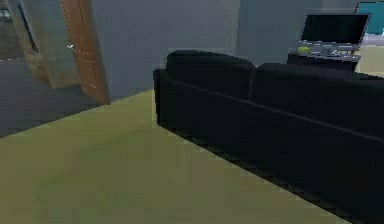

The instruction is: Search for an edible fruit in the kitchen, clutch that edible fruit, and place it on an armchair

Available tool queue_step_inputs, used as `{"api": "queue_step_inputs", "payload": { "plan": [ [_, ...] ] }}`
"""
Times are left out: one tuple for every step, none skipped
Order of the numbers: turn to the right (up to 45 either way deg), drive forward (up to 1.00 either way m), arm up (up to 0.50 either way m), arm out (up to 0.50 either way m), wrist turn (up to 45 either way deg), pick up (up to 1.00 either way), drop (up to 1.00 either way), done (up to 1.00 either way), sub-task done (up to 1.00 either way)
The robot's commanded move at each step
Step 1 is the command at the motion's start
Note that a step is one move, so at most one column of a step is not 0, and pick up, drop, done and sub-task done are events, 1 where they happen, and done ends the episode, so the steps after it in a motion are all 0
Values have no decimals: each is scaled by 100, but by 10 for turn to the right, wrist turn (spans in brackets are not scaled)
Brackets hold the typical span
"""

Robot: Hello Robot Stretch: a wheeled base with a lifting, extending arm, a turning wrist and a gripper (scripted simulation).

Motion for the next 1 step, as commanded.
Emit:
{"api": "queue_step_inputs", "payload": {
  "plan": [
    [-420, 0, 0, 0, 0, 0, 0, 0, 0]
  ]
}}
